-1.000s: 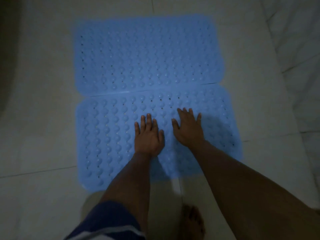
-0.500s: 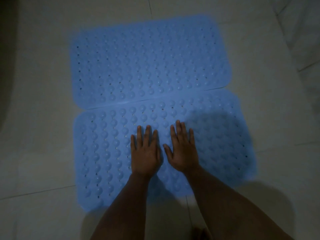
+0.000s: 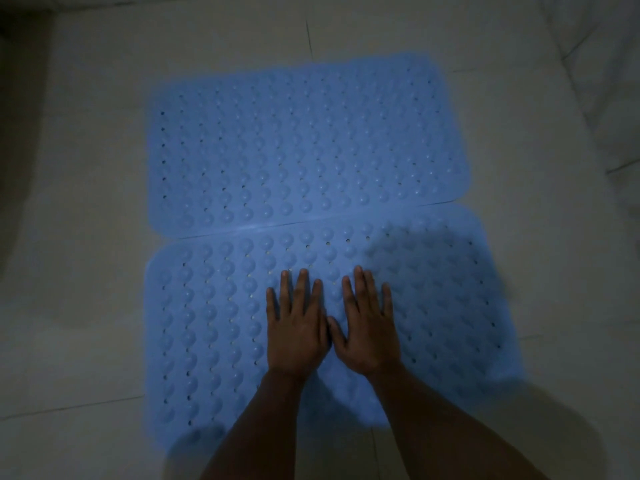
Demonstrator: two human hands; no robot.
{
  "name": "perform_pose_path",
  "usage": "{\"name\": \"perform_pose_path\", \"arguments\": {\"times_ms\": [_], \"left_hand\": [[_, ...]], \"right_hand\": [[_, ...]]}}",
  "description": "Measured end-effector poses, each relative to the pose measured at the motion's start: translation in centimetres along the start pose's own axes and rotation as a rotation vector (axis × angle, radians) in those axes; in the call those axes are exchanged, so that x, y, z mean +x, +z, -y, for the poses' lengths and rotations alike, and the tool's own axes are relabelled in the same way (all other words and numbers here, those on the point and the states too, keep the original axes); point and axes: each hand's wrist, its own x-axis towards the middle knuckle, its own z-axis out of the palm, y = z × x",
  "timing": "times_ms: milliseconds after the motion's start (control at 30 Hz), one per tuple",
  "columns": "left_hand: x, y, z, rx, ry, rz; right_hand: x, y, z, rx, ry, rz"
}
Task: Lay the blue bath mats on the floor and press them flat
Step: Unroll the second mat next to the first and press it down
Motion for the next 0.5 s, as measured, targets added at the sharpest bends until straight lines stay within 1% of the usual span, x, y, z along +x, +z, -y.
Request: {"name": "perform_pose_path", "arguments": {"times_ms": [167,267,367,400,500], "left_hand": [[-1.0,-0.8,-0.8,-0.024,-0.035,0.010],[-1.5,-2.5,-1.1,-0.040,-0.020,-0.001],[-1.6,-4.8,-2.5,-0.034,0.007,-0.018],[-1.5,-5.6,-3.2,-0.039,0.020,-0.020],[-0.9,-7.4,-5.3,-0.046,0.036,-0.038]], "right_hand": [[-0.1,-0.6,0.2,0.058,-0.004,0.030],[0.3,-1.9,-0.5,0.156,-0.011,0.175],[2.6,-6.8,-1.6,0.280,0.031,0.373],[3.3,-8.9,-2.0,0.301,0.052,0.383],[4.0,-13.0,-3.3,0.333,0.100,0.311]]}}
